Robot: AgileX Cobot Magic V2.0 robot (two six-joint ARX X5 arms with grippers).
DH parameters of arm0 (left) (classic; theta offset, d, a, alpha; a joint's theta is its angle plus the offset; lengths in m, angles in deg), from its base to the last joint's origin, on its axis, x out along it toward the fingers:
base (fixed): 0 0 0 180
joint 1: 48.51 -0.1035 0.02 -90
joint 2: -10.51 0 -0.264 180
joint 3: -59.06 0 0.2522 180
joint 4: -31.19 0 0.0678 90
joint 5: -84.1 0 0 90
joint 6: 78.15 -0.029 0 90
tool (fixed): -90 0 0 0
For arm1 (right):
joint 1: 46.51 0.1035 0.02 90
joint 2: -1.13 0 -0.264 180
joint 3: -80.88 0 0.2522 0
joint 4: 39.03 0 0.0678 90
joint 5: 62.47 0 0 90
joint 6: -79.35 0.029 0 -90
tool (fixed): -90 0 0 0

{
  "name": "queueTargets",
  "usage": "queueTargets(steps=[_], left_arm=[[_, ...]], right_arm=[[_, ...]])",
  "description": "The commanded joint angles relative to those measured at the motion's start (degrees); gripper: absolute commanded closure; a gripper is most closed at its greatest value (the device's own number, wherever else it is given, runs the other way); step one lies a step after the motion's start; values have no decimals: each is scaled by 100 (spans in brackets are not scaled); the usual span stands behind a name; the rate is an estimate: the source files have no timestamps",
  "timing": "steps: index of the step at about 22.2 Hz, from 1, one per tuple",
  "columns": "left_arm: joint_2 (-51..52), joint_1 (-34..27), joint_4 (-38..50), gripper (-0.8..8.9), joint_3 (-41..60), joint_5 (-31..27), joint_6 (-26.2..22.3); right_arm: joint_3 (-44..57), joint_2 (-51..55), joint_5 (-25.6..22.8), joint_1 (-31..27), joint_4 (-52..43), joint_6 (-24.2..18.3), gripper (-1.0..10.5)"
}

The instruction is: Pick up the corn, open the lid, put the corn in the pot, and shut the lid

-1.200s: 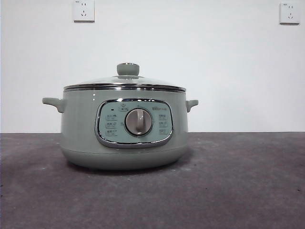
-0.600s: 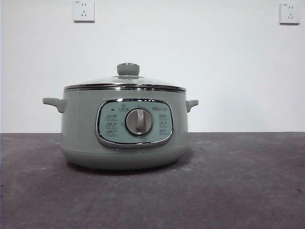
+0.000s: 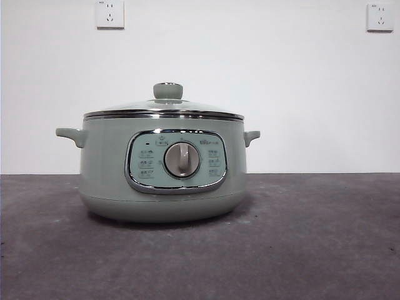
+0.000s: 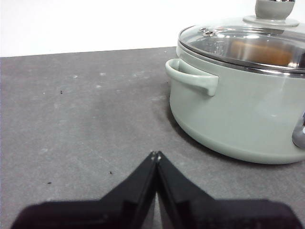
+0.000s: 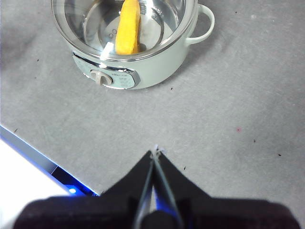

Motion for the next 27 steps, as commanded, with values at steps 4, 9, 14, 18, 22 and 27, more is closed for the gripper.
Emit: queueTargets(steps=[4, 9, 14, 18, 22, 27], left_arm=[[-57, -20, 33, 817, 70, 26, 59], [-90, -20, 33, 817, 70, 26, 59], [-90, -20, 20, 817, 70, 26, 59], [-92, -20, 17, 817, 70, 26, 59], [-92, -20, 15, 817, 70, 26, 59], [-92, -20, 15, 817, 70, 26, 59]], right_arm=[[35, -7, -4, 7, 146, -22, 946], [35, 181, -282, -195, 122, -125, 946], [256, 1318, 487, -1523, -1309, 70, 946], [1589, 2822, 658, -3042, -2420, -175, 946], [3884, 4538, 555, -3891, -4096, -398, 946], [5643, 5438, 553, -3974, -5139, -223, 946]])
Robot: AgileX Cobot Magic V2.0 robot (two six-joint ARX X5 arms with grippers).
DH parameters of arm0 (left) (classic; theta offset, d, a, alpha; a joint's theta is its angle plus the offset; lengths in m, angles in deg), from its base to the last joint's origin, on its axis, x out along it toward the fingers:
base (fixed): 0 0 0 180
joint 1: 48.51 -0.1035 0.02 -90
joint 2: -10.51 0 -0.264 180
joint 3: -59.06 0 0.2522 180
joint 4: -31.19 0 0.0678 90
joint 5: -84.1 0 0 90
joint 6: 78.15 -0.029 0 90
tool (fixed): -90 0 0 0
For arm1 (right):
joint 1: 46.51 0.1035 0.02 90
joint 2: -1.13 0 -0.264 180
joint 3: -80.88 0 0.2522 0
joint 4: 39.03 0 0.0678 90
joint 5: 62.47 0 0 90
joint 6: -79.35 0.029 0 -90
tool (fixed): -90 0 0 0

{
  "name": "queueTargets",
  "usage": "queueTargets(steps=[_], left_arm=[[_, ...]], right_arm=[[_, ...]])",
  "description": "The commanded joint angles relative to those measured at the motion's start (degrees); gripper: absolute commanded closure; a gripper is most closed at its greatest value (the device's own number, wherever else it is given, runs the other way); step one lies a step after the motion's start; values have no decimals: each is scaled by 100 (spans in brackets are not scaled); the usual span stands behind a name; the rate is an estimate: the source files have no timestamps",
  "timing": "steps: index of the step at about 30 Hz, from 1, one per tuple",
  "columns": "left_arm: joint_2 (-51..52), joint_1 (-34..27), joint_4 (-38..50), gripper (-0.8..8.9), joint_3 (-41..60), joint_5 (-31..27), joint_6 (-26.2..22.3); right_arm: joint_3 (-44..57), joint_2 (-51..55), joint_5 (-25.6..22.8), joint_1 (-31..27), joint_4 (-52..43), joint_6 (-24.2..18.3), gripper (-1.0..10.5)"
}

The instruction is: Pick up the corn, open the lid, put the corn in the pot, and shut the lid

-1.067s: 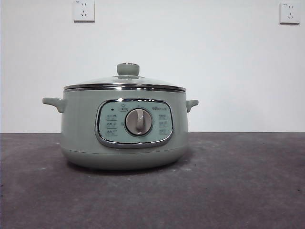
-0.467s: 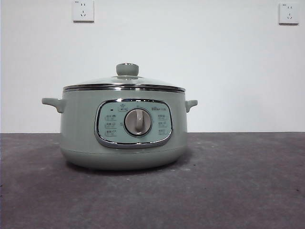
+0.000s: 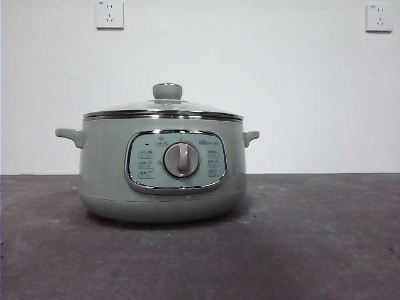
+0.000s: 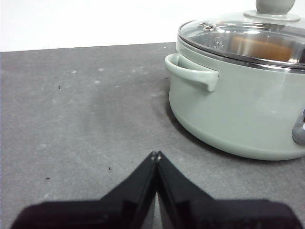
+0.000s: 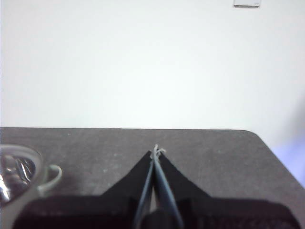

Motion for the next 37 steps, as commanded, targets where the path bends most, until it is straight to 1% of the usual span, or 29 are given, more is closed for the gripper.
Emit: queueTargets(steps=[1, 4, 9, 11, 16, 20, 24, 37], left_arm=[[7, -20, 20, 817, 68, 26, 57], [7, -20, 20, 817, 68, 26, 57], [7, -20, 20, 817, 68, 26, 55], [7, -20, 20, 817, 68, 26, 57], [7, -20, 22, 817, 68, 26, 57], [7, -20, 15, 817, 68, 26, 57], [7, -20, -7, 817, 66, 26, 57], [7, -20, -11, 817, 66, 26, 57]], right_arm=[[1108, 378, -7, -7, -415, 107, 946], [1950, 682, -2, -7, -732, 107, 946], [3025, 1056, -7, -4, -1113, 114, 946], [3381, 1196, -4, -4, -1276, 114, 946], [3904, 1423, -2, -2, -1408, 149, 946], [4148, 1423, 2, -2, -1471, 153, 946], [4186, 1423, 20, 2, -1617, 151, 946], [4181, 1416, -7, 0, -1596, 149, 946]])
